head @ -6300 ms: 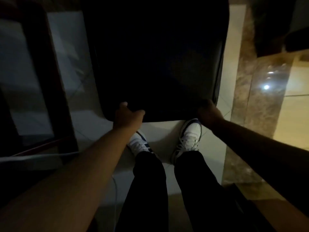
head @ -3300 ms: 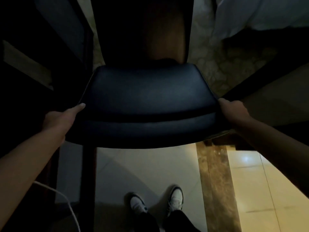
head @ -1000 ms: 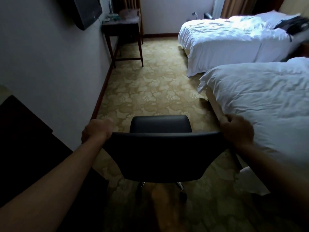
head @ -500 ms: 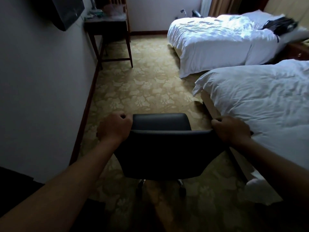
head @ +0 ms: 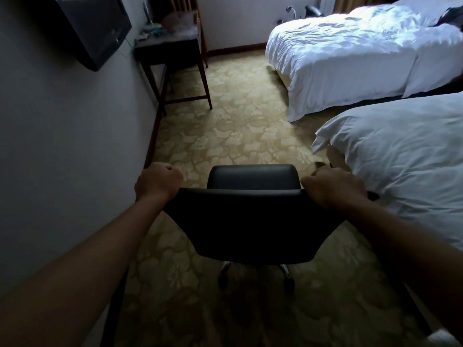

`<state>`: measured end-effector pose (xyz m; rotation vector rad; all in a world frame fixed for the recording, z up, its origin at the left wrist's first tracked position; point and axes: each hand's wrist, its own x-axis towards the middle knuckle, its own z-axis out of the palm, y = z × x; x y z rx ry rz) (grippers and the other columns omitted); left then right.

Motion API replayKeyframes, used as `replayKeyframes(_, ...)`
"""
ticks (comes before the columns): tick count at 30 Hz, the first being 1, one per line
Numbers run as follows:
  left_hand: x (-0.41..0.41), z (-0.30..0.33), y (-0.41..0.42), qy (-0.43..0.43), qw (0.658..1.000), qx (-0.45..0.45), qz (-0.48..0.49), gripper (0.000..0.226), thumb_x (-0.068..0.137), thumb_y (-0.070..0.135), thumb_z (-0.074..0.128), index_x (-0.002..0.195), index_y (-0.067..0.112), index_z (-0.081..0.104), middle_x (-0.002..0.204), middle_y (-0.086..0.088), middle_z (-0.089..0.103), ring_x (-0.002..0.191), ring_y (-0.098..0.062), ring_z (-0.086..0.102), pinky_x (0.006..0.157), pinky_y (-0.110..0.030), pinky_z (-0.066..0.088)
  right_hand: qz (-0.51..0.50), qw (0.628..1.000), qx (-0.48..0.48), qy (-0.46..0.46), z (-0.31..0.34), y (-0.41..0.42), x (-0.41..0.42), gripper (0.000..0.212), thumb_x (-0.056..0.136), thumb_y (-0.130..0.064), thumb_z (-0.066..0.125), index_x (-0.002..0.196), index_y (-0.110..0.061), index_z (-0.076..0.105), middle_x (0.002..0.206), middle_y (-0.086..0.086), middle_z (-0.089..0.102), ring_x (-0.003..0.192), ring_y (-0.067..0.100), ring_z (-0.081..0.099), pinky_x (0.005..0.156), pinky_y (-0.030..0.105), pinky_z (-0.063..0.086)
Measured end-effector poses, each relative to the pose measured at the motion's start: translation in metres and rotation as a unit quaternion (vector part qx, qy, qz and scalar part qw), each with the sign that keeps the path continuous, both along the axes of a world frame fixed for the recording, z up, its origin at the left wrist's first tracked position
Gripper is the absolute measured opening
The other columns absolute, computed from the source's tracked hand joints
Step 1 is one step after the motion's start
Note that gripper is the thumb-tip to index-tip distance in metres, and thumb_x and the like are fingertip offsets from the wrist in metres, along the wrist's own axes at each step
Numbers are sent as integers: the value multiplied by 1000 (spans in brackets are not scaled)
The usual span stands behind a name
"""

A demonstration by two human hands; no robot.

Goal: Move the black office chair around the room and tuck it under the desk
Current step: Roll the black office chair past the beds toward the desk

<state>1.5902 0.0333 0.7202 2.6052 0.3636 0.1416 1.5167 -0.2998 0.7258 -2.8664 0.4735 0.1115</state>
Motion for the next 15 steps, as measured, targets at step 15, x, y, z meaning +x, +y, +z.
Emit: replayKeyframes(15,229,4,-35,0,999,-24,29,34,70,42,46,61,19,69,65,1,64,65,-28,60,63,-32,46,-18,999,2,-27,-2,-26,228,33,82,-44,38,87,-15,53,71,4,39,71,24,42,65,35,27)
